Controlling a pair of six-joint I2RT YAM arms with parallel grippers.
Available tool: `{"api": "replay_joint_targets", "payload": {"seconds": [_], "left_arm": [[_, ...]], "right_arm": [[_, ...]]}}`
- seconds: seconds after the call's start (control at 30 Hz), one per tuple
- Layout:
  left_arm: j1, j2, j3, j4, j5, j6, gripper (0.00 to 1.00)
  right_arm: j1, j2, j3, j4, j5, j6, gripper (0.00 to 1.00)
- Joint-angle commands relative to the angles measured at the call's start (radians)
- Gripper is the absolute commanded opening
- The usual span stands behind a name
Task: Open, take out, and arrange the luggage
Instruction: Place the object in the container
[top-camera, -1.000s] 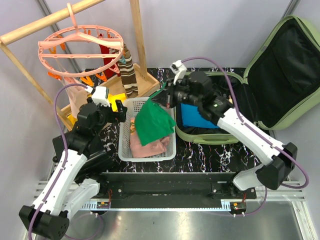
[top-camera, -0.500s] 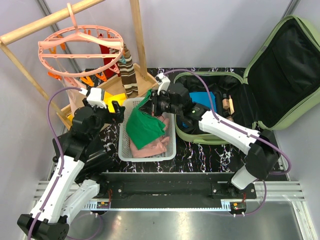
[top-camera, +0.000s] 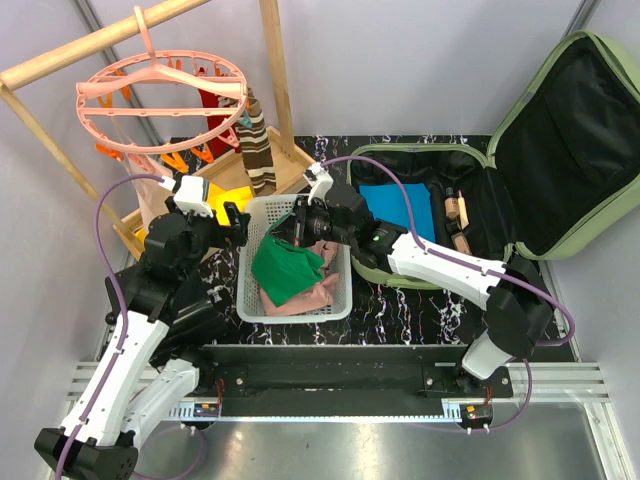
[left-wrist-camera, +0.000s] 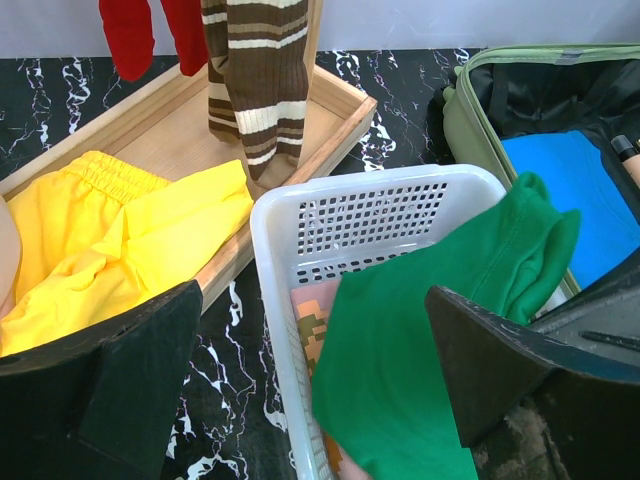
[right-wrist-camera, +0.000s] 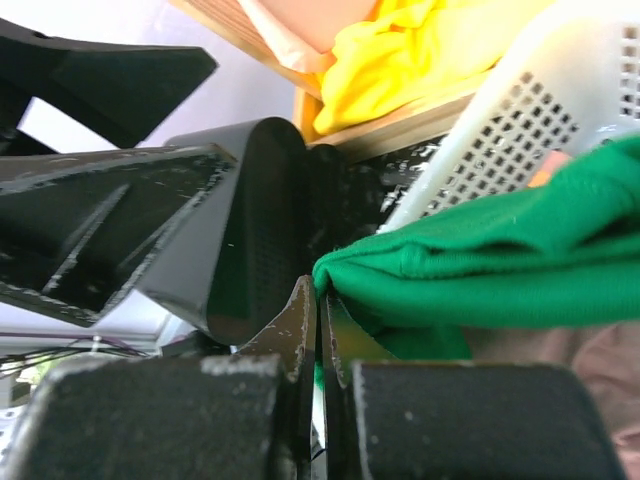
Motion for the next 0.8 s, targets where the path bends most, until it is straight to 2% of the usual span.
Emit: {"api": "replay_joint_targets", "payload": {"seconds": [0.0, 0.17, 0.4, 0.43, 0.47, 0.5, 0.53, 0.6, 0.63, 0.7, 0.73, 0.77], "left_arm": [[-0.001, -0.016, -0.009, 0.037, -0.017, -0.001, 0.99], [0.0, -0.011, -0.01, 0.037, -0.017, -0.002, 0.99], [-0.001, 0.006, -0.01, 0.035, -0.009, -0.005, 0.99], [-0.001, 0.009, -0.01, 0.035, -0.006, -0.004, 0.99], [-0.001, 0.015, -0.01, 0.035, -0.003, -0.004, 0.99], [-0.001, 0.018, -0.009, 0.034, -0.002, -0.002, 0.99], [0.0, 0.021, -0.007, 0.029, 0.003, -0.002, 0.99], [-0.001, 0.032, -0.006, 0.029, 0.008, -0.002, 0.99], [-0.001, 0.032, -0.006, 0.028, 0.011, -0.004, 0.99], [-0.001, 0.041, -0.006, 0.029, 0.018, -0.005, 0.99], [-0.001, 0.041, -0.004, 0.031, 0.021, -0.005, 0.99], [-0.001, 0.044, -0.004, 0.029, 0.025, -0.007, 0.99]], "right_arm": [[0.013, -0.023, 0.037, 0.128, 0.039, 0.066, 0.0], [0.019, -0.038, -0.048, 0.161, 0.102, 0.106, 0.0], [0.018, -0.032, -0.146, 0.018, 0.266, 0.032, 0.0], [0.018, -0.034, -0.15, -0.021, 0.277, 0.035, 0.03], [0.019, -0.04, -0.157, -0.037, 0.297, 0.034, 0.09], [0.019, -0.055, -0.172, -0.051, 0.308, 0.032, 0.23], [0.018, -0.067, -0.18, -0.077, 0.321, 0.018, 0.29], [0.018, -0.104, -0.183, -0.106, 0.346, -0.012, 0.35], [0.019, -0.114, -0.181, -0.144, 0.346, -0.056, 0.42], [0.019, -0.126, -0.167, -0.166, 0.3, -0.11, 0.49], [0.019, -0.123, -0.157, -0.205, 0.248, -0.161, 0.8], [0.019, -0.112, -0.148, -0.232, 0.224, -0.181, 0.86]]}}
